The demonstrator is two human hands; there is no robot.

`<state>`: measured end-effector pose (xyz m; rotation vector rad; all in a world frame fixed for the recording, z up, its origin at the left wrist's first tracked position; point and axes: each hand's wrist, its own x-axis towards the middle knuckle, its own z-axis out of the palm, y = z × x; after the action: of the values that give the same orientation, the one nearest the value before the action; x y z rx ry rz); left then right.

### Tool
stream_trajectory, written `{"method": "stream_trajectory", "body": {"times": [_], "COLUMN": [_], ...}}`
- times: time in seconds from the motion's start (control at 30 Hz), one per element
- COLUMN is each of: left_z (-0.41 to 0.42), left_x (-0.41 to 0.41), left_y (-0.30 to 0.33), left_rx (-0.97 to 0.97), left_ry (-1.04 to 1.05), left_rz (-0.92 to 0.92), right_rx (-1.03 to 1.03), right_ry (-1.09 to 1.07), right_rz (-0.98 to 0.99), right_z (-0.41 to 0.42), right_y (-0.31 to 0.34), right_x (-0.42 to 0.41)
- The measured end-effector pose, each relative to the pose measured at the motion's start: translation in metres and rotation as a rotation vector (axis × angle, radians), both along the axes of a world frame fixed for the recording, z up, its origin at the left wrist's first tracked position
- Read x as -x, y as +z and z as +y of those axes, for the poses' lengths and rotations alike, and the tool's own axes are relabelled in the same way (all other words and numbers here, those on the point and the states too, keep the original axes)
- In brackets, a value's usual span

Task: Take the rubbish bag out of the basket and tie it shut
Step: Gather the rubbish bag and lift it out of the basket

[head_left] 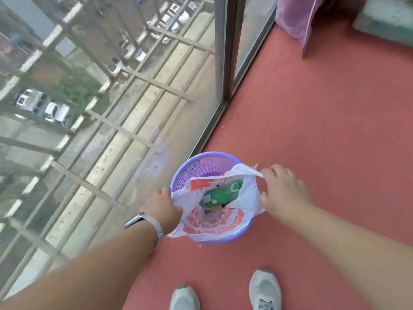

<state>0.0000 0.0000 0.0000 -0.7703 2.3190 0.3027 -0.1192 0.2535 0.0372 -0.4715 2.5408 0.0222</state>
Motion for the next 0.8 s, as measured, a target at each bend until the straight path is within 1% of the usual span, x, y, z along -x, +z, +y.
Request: {"method": "stream_trajectory", "body": {"times": [0.07, 0.13, 0.2, 0.27, 0.33, 0.43, 0.53, 0.63, 0.8], "left_z": [-0.005, -0.009, -0.012, -0.014, -0.013, -0.002, 0.009, 0.017, 0.018], "left_x": [0.0, 0.0, 0.002, 0.006, 0.006, -0.004, -0.018, -0.027, -0.017], "left_y": [-0.007, -0.016, -0.021, -0.022, -0.023, -0.017, -0.006, 0.009, 0.043], "left_rx": [0.015, 0.016, 0.039, 0.038, 0.013, -0.019, -0.086, -0.159, -0.242], "left_ry": [0.008, 0.013, -0.027, -0.03, 0.013, 0.041, 0.081, 0.174, 0.324], "left_rz": [-0.027, -0.076, -0.134, -0.151, -0.154, -0.138, -0.068, 0.013, 0.21], "right_rx": [-0.02, -0.046, -0.042, -0.04, -0.028, 0.034, 0.107, 0.192, 0.232], "right_ry": [-0.031, -0.073, -0.136, -0.15, -0.137, -0.109, -0.128, -0.141, -0.16], "right_rz": [-0.026, -0.116, -0.186, -0.203, -0.214, -0.193, -0.186, -0.176, -0.149], "right_z": [-0.002, -0.003, -0.007, -0.009, -0.01, -0.014, -0.017, -0.024, -0.033], "right_y": [-0.01, -0.021, -0.031, -0.034, -0.036, -0.028, -0.016, 0.002, 0.038], "right_x": [0.003, 0.005, 0.005, 0.003, -0.001, -0.011, -0.018, -0.021, -0.016]}}
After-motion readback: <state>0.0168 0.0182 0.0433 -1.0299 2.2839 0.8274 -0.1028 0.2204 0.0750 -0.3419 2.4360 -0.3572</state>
